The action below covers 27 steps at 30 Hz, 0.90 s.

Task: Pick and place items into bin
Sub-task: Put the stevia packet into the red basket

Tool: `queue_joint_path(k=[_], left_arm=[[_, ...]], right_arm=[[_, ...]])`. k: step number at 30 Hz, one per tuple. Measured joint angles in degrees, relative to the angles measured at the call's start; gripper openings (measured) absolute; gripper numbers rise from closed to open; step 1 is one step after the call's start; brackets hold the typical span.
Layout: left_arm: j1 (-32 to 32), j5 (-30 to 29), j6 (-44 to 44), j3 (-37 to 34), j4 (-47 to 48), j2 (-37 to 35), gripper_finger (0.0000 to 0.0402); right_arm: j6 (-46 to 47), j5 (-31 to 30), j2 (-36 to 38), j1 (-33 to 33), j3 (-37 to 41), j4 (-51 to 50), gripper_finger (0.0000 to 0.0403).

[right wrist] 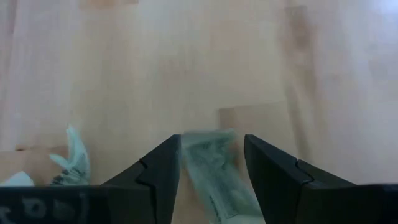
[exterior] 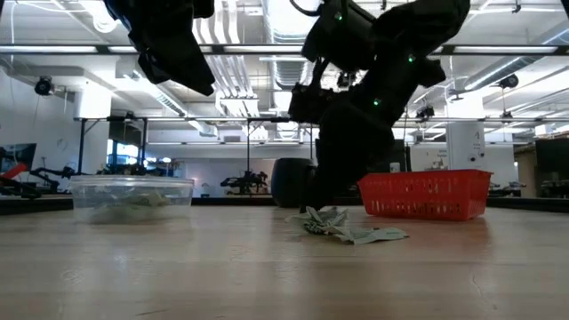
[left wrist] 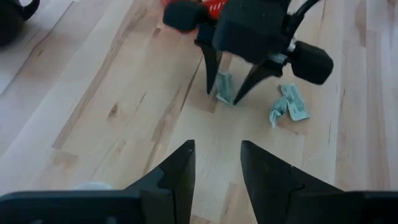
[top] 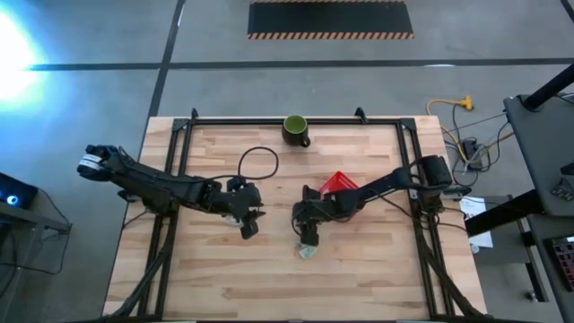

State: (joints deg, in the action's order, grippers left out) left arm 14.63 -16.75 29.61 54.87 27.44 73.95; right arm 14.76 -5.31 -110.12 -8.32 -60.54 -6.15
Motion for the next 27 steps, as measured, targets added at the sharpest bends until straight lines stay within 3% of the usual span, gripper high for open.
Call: queue_joint_path(k=[4,12,27], left_arm=[[0.0,-0.01,-0.04,0.0,0.0,0.0,0.0112],[0.02,-0.01,-0.2,-0.02,0.0,0.0,0.0112],[0.04,0.01,-0.11,-0.02,-0.07,-0.02,0.0112]], right_arm=[[1.5,3.91,-2.25,0.03,-1.22,0.75,0.017],[1.6,3.64,-2.37,0.15,-1.37,-0.2,0.0159],[0.66,2.4,-0.91,0.03,-2.3,-1.73,0.0039]])
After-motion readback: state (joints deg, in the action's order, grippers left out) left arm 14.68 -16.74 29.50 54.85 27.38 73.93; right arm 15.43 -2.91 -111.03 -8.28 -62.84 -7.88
